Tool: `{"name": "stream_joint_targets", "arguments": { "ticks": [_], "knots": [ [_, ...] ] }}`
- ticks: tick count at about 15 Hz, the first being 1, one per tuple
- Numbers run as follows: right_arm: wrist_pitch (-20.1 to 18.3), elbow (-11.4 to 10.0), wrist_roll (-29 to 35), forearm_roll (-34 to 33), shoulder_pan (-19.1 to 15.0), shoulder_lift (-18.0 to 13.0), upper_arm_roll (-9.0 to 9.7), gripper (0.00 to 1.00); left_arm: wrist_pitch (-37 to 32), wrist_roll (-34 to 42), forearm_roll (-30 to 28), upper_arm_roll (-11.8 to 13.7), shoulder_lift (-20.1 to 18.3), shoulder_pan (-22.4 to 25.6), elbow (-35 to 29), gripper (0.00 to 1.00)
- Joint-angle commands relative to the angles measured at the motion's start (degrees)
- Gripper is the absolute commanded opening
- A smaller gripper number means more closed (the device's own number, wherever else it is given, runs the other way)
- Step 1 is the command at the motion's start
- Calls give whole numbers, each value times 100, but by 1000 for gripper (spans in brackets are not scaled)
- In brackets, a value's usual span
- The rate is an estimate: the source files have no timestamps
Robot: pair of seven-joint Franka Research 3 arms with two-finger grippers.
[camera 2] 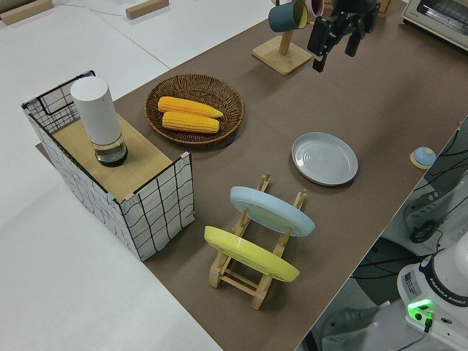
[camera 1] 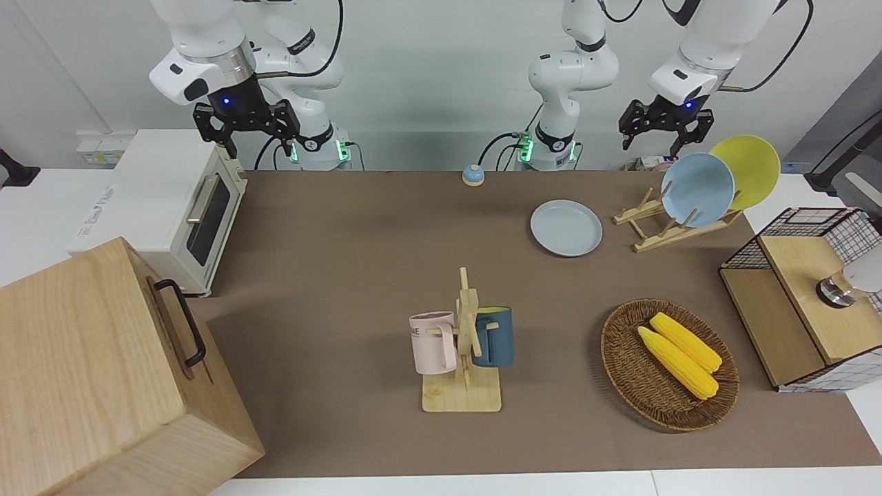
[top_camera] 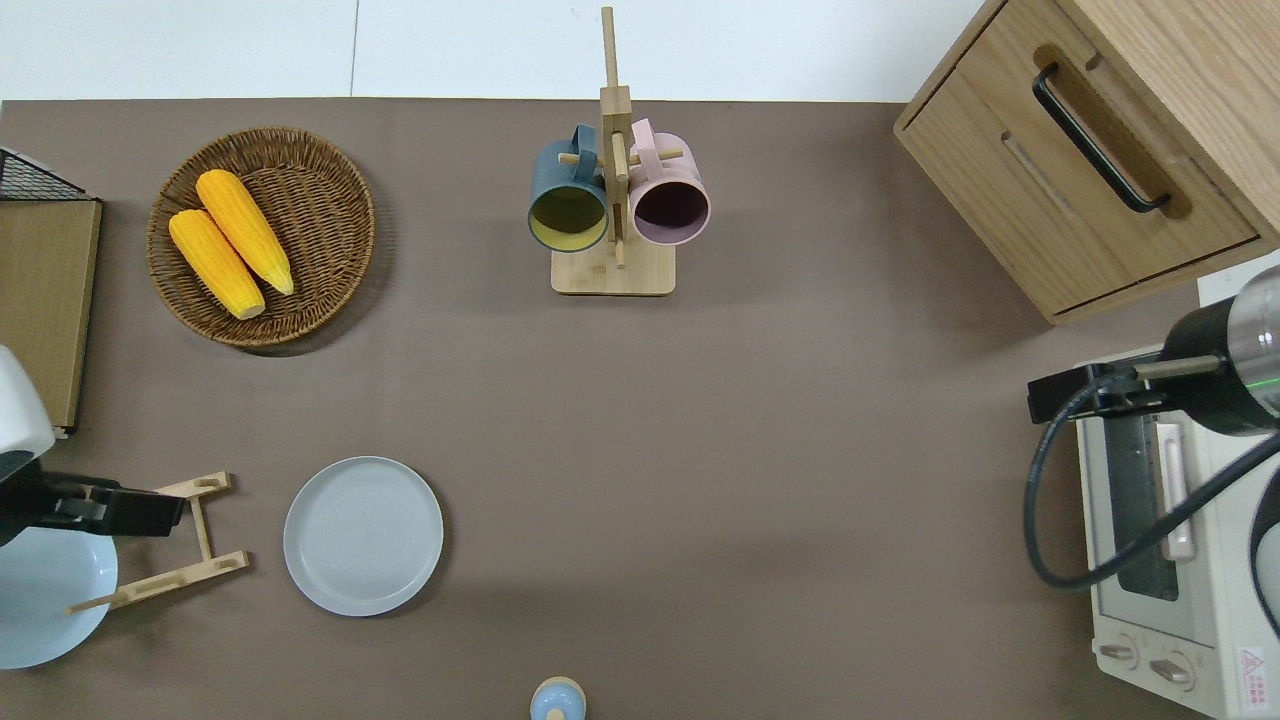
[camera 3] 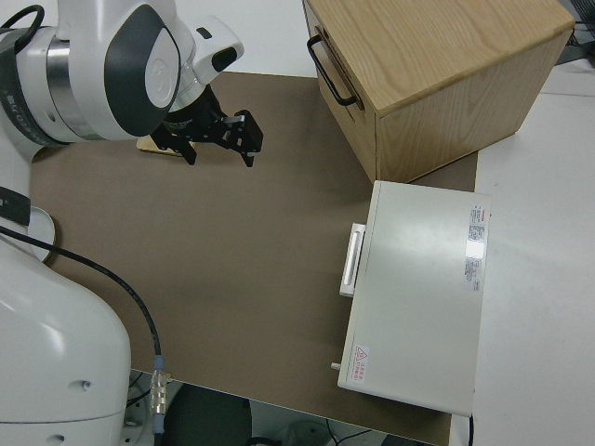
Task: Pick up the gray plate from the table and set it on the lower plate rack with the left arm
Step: 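Move the left gripper from the rack toward the light gray plate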
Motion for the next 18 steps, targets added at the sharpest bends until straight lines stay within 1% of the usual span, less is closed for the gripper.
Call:
{"name": "stream_joint_targets", "arguments": {
  "ticks": [1, 3, 5, 6, 8, 11, 14, 18],
  "knots": [
    [-83, 35, 1, 43, -41, -14, 29, 990, 4, -15, -124, 66, 77, 31, 68, 998],
    [-83, 35, 1, 43, -41, -14, 29, 987, 66, -32, -133, 136, 85, 31, 15, 998],
    [-83, 35, 1, 43, -41, -14, 38, 987, 241, -85, -142, 136, 59, 22, -169, 995],
    [-83, 35, 1, 43, -41, -14, 38, 987, 355, -85, -142, 145, 16, 13, -353, 998],
    [-83, 35, 1, 43, -41, -14, 38, 990, 811, -129, -151, 136, -142, 13, -853, 995],
    [-83, 35, 1, 43, -41, -14, 29, 990, 1181, -172, -221, 128, -248, -30, -1381, 998],
    [-83, 35, 1, 43, -41, -14, 38, 990, 1637, -401, -221, 31, -388, -75, -2057, 995],
    [-83, 35, -8, 43, -41, -14, 29, 987, 2419, -401, -221, -39, -670, -118, -3015, 995]
  ]
}}
